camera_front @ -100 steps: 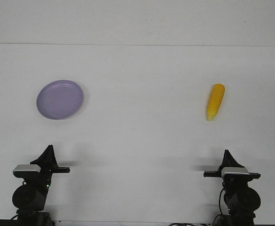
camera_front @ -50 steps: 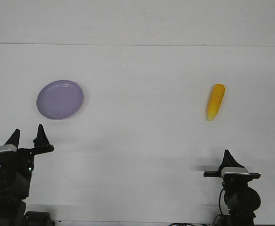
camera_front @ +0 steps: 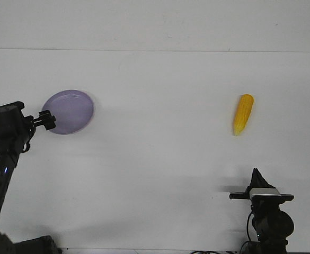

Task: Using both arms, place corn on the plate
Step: 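Reach the left gripper forward to the rim of the lavender plate, then grip the plate rim with the left gripper and drag it toward the table center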

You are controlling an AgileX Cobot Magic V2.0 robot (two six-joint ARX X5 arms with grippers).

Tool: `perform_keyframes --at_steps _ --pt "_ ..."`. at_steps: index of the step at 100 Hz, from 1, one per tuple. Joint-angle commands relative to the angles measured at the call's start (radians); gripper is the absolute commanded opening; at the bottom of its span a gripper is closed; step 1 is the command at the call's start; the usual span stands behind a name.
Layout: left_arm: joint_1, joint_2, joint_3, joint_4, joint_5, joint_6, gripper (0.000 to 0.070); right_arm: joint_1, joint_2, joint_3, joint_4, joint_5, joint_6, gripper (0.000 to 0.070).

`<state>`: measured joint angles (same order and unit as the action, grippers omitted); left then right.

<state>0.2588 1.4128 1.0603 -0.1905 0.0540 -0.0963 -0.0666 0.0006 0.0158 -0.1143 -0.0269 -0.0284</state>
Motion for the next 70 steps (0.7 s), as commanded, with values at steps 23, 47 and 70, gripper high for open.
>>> perform_keyframes --at_steps 23,47,70 --pt "0.036 0.401 0.300 -0.103 0.084 -0.010 0.0454 -0.001 0.000 -0.003 0.010 0.000 0.013 0.0013" --pt "0.035 0.475 0.315 -0.070 0.085 -0.028 0.0371 -0.001 0.000 -0.003 0.010 0.000 0.013 0.0013" --pt "0.035 0.494 0.315 -0.069 0.085 -0.028 0.0370 -0.001 0.000 -0.003 0.010 0.000 0.013 0.0013"
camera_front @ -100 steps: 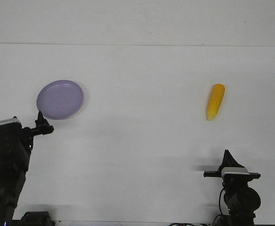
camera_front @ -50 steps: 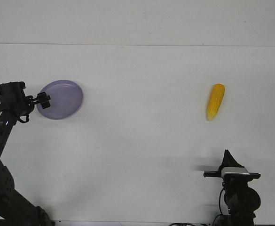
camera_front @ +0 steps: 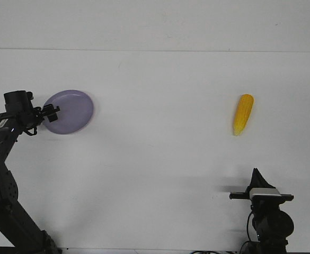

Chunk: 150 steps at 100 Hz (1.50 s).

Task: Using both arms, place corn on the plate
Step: 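Grip the plate rim with the left gripper and drag it toward the table center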

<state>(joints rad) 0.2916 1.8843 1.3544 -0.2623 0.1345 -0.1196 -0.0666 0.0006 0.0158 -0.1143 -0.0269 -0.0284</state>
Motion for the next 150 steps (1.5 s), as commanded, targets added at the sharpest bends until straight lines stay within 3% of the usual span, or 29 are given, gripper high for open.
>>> perform_keyframes --at_steps 1,23,35,42,63,79,112,129,150 --pt "0.003 0.022 0.021 0.003 0.005 -0.005 0.0369 -0.001 0.000 -0.003 0.010 0.000 0.013 0.0013" --pt "0.002 0.039 0.021 -0.007 0.005 -0.005 0.0312 -0.001 0.000 -0.003 0.010 0.000 0.013 0.0013" --pt "0.002 0.039 0.021 0.000 0.005 -0.004 0.0084 -0.001 0.000 -0.003 0.010 0.000 0.013 0.0013" --pt "0.000 0.039 0.021 -0.003 0.006 -0.002 0.0002 -0.001 0.000 -0.003 0.010 0.000 0.013 0.0013" --pt "-0.004 0.023 0.025 -0.006 0.011 0.003 0.0005 -0.001 0.000 -0.003 0.010 0.000 0.013 0.0013" --pt "-0.002 -0.058 0.027 -0.013 0.100 -0.005 0.0005 -0.001 0.000 -0.003 0.010 0.000 0.013 0.0013" --pt "-0.030 -0.420 0.025 -0.166 0.270 -0.041 0.0004 -0.001 0.000 -0.003 0.010 0.000 0.013 0.0013" --pt "-0.146 -0.615 -0.078 -0.178 0.288 -0.082 0.0005 -0.001 0.000 -0.003 0.010 0.000 0.013 0.0013" --pt "-0.393 -0.735 -0.343 -0.102 0.285 -0.139 0.0005 -0.001 0.000 -0.003 0.010 0.000 0.013 0.0013"
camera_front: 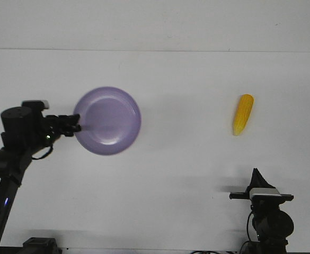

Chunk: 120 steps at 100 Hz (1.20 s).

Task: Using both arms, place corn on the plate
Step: 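Grip the plate rim with the left gripper and drag it toward the table center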

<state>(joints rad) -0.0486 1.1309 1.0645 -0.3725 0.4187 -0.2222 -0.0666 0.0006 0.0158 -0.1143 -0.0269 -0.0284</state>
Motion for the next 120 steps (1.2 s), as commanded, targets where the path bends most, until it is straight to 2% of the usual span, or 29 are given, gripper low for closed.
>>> perform_keyframes --at_steps 1,7,15,27,35,62,96,102,114,117,120 --pt "-0.066 0.018 -0.064 0.009 0.001 -0.039 0.0005 -0.001 0.001 -0.003 0.010 0.000 0.013 0.0013" --pt "-0.140 0.019 -0.125 0.026 -0.008 -0.050 0.0004 -0.001 0.000 -0.003 0.010 0.000 0.013 0.0013" --pt "-0.226 0.029 -0.199 0.083 -0.063 -0.077 0.0005 -0.001 0.000 -0.003 0.010 0.000 0.013 0.0013" --pt "-0.312 0.062 -0.276 0.175 -0.124 -0.101 0.0005 -0.001 0.000 -0.003 0.010 0.000 0.013 0.0013" --pt "-0.347 0.105 -0.290 0.206 -0.135 -0.106 0.0005 -0.001 0.000 -0.003 0.010 0.000 0.013 0.0013" --pt "-0.385 0.244 -0.290 0.321 -0.156 -0.104 0.0005 -0.001 0.000 -0.003 0.010 0.000 0.013 0.0013" --pt "-0.385 0.335 -0.290 0.327 -0.157 -0.077 0.0007 -0.001 0.000 -0.003 0.010 0.000 0.013 0.0013" --pt "-0.385 0.336 -0.290 0.329 -0.159 -0.077 0.0072 -0.001 0.000 -0.003 0.010 0.000 0.013 0.0013" --pt "-0.385 0.336 -0.290 0.330 -0.163 -0.078 0.0418 -0.001 0.000 -0.003 0.010 0.000 0.013 0.0013" --pt "-0.385 0.336 -0.290 0.330 -0.164 -0.079 0.0460 -0.001 0.000 -0.003 0.010 0.000 0.013 0.0013" --pt "-0.385 0.336 -0.290 0.330 -0.164 -0.078 0.0469 -0.001 0.000 -0.003 0.010 0.000 0.013 0.0013"
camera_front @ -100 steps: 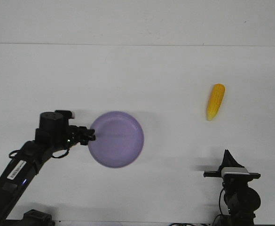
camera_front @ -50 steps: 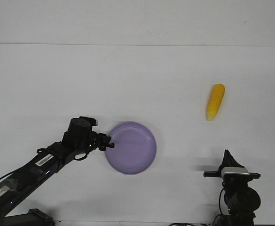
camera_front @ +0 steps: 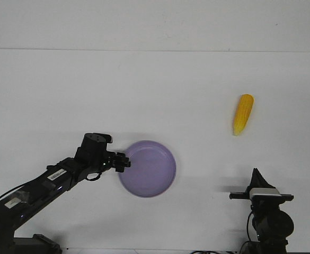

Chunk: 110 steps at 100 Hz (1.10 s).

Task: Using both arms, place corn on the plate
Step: 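Grip the plate rim with the left gripper and drag it toward the table center, then release the plate and pull the left gripper back toward the robot, then reach the right gripper to the yellow corn cob and grasp it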

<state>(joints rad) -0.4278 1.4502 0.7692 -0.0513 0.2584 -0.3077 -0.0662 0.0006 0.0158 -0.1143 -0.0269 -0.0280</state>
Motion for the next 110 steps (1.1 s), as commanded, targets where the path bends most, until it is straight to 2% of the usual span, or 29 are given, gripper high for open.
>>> perform_keyframes --at_steps 1,20,37,41,51,57,64,81,89,99,105,110 --pt "-0.005 0.016 0.006 0.008 -0.004 0.007 0.0467 -0.001 0.001 -0.003 0.010 0.000 0.013 0.0013" --pt "0.003 -0.037 0.008 0.041 -0.003 0.019 0.0467 -0.001 0.000 -0.003 0.010 0.000 0.013 0.0013" --pt "0.023 -0.272 0.010 0.050 -0.015 0.058 0.0464 0.000 0.000 -0.003 0.003 -0.001 0.016 0.0013" --pt "0.024 -0.344 0.009 0.042 -0.033 0.068 0.0464 -0.001 0.000 -0.003 -0.003 -0.002 0.052 0.0013" --pt "0.024 -0.522 0.006 -0.019 -0.096 0.105 0.0464 0.000 0.000 -0.003 -0.007 -0.004 0.215 0.0013" --pt "0.024 -0.624 -0.018 -0.051 -0.127 0.124 0.0463 0.000 0.000 -0.003 -0.006 -0.003 0.244 0.0013" --pt "0.024 -0.745 -0.088 -0.060 -0.147 0.117 0.0463 0.000 0.000 -0.003 -0.005 -0.003 0.267 0.0013" --pt "0.024 -0.998 -0.263 -0.117 -0.174 0.030 0.0463 0.000 0.001 0.015 0.054 -0.010 0.346 0.0006" --pt "0.024 -1.057 -0.279 -0.165 -0.192 0.018 0.0463 0.001 0.013 0.071 0.051 0.020 0.368 0.0004" --pt "0.024 -1.073 -0.279 -0.163 -0.193 0.019 0.0463 0.001 0.101 0.189 0.048 0.056 0.362 0.0007" --pt "0.024 -1.072 -0.279 -0.164 -0.199 0.027 0.0463 0.001 0.187 0.270 0.042 0.053 0.340 0.0074" --pt "0.024 -1.066 -0.279 -0.167 -0.199 0.028 0.0463 0.002 0.290 0.363 0.019 0.049 0.309 0.0239"
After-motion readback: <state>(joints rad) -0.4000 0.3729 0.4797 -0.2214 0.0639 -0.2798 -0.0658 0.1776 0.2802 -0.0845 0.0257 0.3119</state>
